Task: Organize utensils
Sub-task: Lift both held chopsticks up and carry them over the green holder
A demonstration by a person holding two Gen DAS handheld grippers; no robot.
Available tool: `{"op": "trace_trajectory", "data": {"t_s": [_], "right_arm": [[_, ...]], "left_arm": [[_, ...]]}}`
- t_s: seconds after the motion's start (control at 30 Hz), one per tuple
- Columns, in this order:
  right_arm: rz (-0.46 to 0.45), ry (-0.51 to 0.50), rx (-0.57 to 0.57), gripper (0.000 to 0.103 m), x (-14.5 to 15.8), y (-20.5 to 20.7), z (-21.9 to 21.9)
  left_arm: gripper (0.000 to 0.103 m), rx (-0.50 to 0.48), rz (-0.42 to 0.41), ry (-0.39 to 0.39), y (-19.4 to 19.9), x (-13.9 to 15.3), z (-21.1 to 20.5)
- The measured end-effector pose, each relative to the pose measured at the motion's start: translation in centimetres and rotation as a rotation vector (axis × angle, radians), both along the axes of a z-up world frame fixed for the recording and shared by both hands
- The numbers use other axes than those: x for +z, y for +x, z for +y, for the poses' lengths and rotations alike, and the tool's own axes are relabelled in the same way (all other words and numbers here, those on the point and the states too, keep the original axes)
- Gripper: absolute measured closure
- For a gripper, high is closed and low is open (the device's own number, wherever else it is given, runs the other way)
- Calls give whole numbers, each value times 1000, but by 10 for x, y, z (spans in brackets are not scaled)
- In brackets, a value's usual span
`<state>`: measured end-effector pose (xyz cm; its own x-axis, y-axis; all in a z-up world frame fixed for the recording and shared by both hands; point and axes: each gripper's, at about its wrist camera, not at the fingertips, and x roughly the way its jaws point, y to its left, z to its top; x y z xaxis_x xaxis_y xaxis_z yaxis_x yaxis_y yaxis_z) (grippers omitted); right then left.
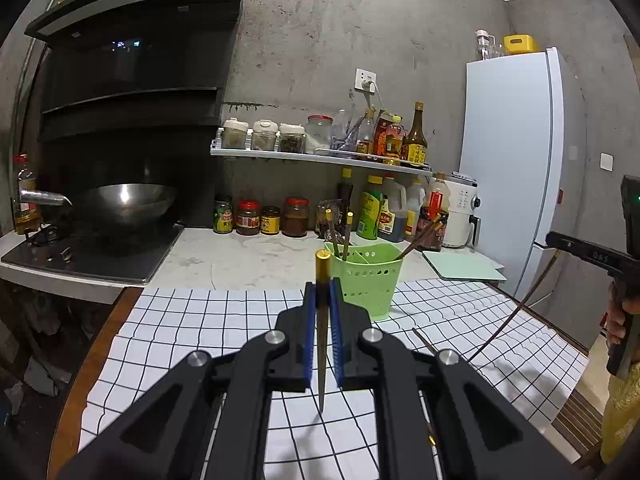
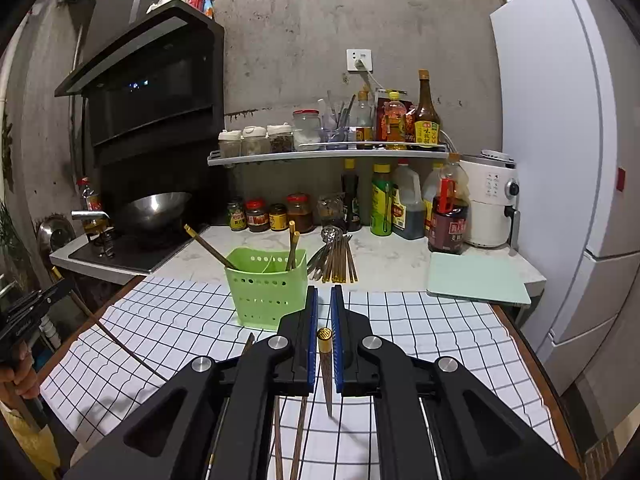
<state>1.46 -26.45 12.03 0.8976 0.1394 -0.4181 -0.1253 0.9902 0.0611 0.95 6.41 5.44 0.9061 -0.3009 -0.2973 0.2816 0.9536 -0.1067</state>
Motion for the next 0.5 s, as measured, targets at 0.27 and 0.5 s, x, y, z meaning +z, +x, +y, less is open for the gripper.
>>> {"op": "trace_trajectory", "data": {"t_s": [0.27, 0.5], "right_arm": [[44, 1, 13, 96, 6, 25, 3], [137, 0, -2, 96, -21, 47, 1]], "left_arm": [[96, 22, -2, 13, 15, -2, -3], [96, 45, 23, 67, 24, -9, -12]]}}
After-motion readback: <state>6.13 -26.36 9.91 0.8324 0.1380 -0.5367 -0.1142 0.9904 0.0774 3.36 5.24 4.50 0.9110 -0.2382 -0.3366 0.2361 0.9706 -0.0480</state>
